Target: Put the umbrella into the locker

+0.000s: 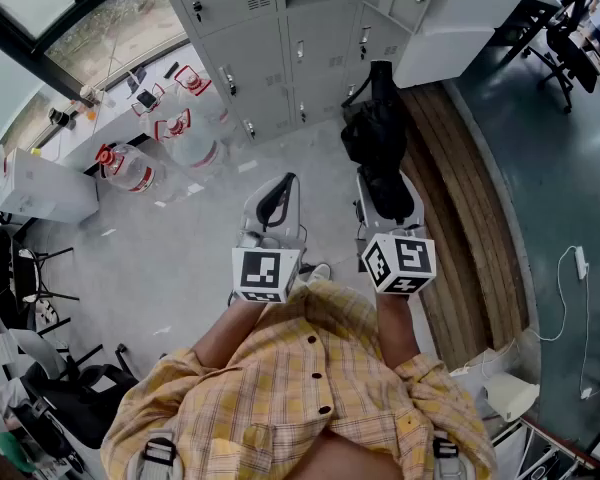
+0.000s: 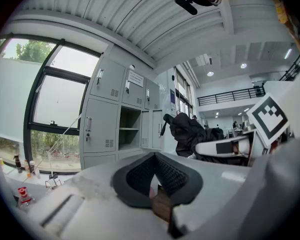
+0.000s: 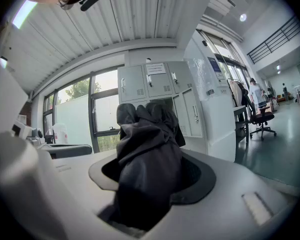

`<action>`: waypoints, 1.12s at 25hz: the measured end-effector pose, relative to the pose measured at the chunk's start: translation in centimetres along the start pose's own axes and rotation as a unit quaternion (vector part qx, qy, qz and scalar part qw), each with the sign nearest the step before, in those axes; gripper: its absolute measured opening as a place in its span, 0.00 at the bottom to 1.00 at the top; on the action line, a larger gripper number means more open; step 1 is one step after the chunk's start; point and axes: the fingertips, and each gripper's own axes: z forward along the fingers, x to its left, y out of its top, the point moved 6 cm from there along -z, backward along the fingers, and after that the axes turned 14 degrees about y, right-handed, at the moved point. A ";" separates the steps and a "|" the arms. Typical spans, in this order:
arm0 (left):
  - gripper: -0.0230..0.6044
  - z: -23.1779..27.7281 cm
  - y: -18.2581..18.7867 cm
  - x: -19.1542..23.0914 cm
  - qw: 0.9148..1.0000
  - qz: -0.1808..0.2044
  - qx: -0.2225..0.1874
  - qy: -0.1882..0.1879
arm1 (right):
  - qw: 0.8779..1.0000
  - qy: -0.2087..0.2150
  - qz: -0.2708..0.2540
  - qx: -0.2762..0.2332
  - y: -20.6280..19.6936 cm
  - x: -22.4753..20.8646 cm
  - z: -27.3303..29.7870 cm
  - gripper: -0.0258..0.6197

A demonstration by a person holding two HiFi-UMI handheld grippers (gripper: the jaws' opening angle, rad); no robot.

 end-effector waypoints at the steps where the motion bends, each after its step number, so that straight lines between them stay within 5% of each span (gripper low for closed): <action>1: 0.04 0.1 0.1 -0.2 1.000 -0.002 0.000 0.000 | 1.000 0.001 0.002 -0.001 0.0 -0.2 -0.1 0.42; 14: 0.04 0.4 0.0 -2.9 1.000 0.000 0.017 0.001 | 1.000 0.017 0.019 -0.013 0.0 -2.2 -1.9 0.42; 28: 0.04 5.6 -1.3 -2.2 1.000 -0.013 0.027 -0.001 | 1.000 0.026 0.009 -0.001 0.4 -4.8 2.4 0.42</action>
